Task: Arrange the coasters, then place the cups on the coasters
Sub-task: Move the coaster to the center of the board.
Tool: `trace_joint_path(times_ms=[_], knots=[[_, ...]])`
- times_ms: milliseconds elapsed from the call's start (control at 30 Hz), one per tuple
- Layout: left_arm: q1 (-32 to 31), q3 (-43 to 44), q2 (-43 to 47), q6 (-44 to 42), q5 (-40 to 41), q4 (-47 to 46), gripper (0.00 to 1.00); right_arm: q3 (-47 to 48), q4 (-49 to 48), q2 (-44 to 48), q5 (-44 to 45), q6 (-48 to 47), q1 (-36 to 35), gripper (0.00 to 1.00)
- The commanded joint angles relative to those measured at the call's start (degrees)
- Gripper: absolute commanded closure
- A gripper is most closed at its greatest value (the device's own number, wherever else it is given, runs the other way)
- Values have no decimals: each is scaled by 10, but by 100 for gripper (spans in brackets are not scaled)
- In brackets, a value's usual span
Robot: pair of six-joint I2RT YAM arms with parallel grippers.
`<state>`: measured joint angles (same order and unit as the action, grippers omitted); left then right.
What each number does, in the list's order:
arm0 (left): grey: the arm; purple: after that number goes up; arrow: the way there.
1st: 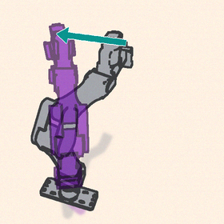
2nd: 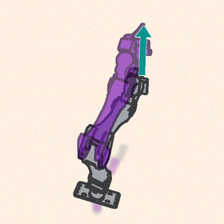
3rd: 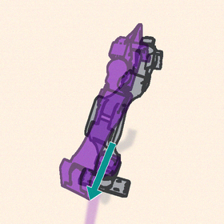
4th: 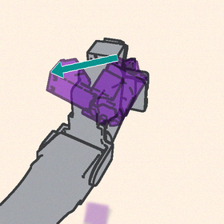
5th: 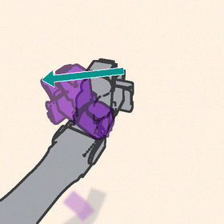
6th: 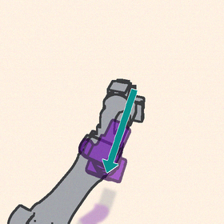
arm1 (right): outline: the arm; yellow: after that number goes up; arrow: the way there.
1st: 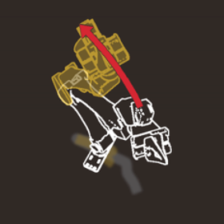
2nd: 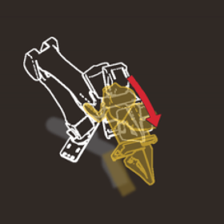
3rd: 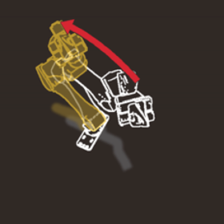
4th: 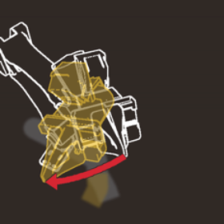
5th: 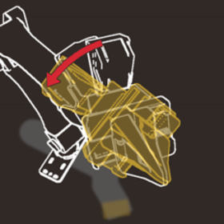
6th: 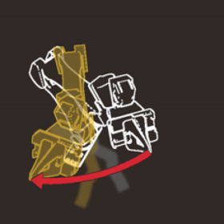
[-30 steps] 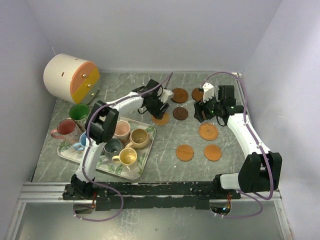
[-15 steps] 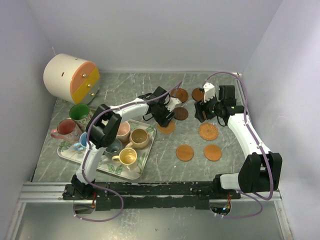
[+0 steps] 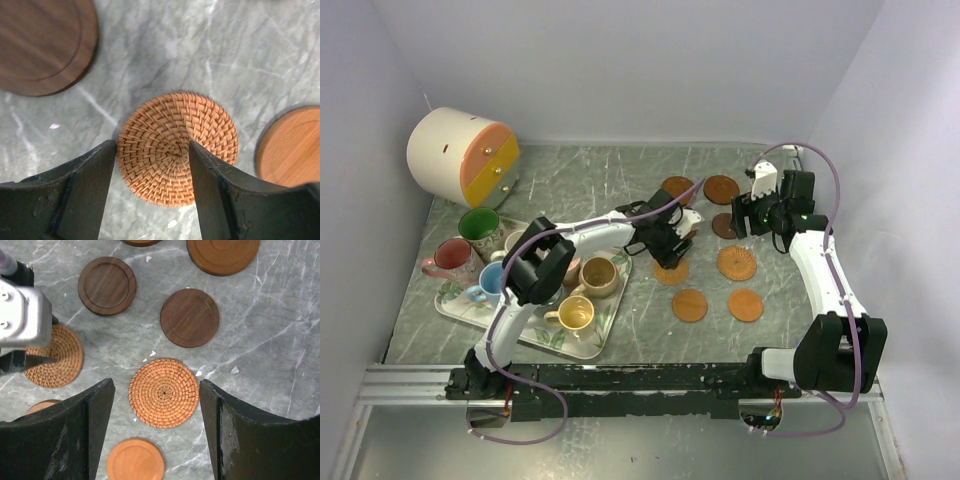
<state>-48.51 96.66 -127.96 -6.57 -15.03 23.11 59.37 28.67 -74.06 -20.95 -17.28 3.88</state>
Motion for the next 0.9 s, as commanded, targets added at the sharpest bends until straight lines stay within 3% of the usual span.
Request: trace_joint_path(times_ms=[0, 267, 500, 867], knots=[[-27, -10, -26, 35, 6, -27, 29, 0, -9, 9, 1, 7, 6, 31], [-31, 17, -51, 35, 27, -34, 29, -1, -8, 8, -1, 3, 8, 31], [-32, 9, -7, -17, -23, -41, 27, 0, -4, 0, -7, 0, 8, 31], [-29, -103, 102, -148, -53, -91, 8, 0, -5, -6, -6, -2, 8, 31]])
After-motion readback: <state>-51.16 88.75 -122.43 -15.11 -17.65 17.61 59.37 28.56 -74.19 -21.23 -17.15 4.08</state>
